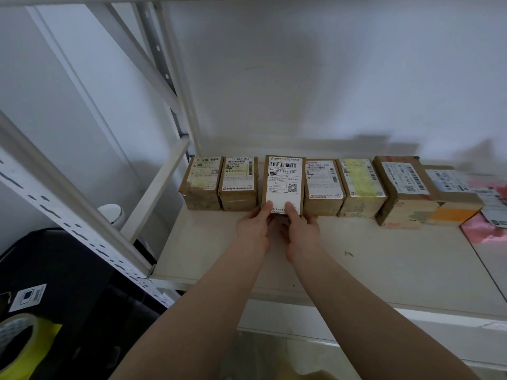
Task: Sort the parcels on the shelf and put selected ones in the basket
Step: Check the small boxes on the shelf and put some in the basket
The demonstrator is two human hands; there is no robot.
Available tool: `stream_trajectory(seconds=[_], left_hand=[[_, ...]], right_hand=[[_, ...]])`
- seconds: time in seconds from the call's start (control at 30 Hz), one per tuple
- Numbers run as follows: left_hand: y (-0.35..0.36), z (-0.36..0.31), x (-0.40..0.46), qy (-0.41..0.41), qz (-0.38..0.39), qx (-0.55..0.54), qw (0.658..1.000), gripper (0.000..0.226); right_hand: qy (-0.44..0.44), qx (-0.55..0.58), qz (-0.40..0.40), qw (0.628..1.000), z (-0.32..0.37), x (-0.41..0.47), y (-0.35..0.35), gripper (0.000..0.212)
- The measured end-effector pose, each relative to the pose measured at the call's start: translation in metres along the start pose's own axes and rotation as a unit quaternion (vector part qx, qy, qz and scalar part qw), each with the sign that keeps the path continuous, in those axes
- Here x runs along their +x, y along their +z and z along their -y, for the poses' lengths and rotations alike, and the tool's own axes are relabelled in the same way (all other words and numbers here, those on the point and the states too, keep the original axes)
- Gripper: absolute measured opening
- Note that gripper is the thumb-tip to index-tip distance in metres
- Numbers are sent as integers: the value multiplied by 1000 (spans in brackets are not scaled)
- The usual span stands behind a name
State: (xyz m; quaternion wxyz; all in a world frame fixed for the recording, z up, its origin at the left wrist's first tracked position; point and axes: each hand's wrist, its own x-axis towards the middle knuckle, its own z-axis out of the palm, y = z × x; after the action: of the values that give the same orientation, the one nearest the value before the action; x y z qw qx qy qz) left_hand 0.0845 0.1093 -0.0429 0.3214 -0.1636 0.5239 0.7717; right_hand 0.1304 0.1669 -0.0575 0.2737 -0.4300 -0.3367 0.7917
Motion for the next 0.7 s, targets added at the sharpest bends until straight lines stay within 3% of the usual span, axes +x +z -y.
stream_trajectory(seconds=[0.37,0.7], left_hand=[[-3,2,-8,3,3,-13,1000,43],[-4,4,-13,10,4,-18,1000,39]], right_hand=[[-2,8,9,1000,5,-9,0,57],[-1,5,-7,1000,4,-14,0,60]])
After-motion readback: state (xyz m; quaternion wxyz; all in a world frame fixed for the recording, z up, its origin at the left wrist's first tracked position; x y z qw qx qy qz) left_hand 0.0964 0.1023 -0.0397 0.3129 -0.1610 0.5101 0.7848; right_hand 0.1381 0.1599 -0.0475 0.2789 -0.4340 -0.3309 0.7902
